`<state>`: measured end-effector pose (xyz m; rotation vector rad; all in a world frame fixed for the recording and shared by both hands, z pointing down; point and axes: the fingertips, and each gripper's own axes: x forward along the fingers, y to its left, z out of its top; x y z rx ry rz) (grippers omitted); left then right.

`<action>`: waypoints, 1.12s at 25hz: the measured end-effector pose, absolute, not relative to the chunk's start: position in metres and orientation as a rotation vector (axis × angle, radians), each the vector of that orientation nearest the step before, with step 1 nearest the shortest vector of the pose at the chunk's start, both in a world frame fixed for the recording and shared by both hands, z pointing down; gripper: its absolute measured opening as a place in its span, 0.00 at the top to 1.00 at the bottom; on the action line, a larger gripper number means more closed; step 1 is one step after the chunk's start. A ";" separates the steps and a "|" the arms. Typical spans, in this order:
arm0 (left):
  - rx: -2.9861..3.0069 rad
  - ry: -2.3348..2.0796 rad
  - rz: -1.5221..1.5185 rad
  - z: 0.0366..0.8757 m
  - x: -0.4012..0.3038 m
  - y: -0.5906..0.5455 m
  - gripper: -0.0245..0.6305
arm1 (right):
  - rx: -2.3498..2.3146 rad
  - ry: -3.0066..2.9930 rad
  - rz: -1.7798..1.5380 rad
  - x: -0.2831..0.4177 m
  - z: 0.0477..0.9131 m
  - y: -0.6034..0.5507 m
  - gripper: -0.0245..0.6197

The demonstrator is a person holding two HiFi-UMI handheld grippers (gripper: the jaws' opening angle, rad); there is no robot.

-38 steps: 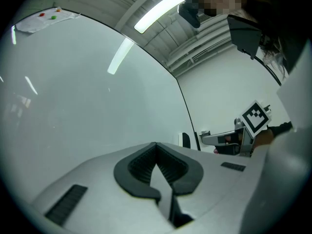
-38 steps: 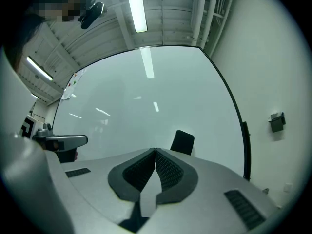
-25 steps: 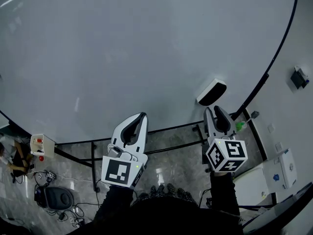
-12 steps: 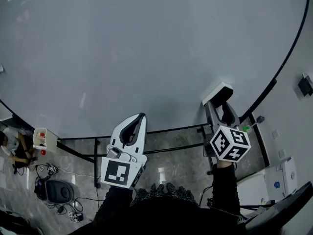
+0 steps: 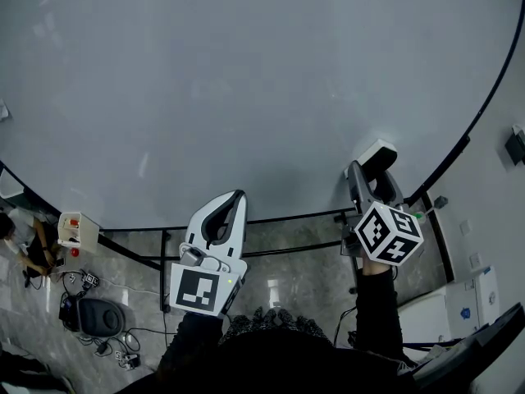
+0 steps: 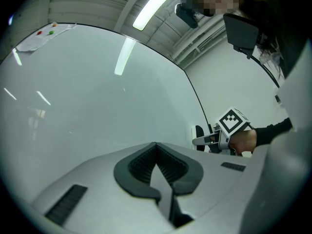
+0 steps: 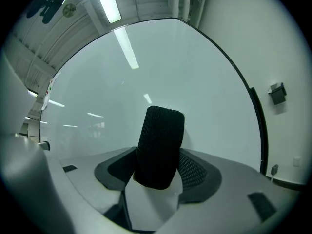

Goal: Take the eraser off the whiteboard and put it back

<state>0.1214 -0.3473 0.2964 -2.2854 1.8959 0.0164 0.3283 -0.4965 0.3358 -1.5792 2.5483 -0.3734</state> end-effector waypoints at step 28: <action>-2.391 1.820 0.007 0.312 0.120 -0.348 0.95 | -1.593 2.744 0.014 0.304 0.320 -0.419 0.58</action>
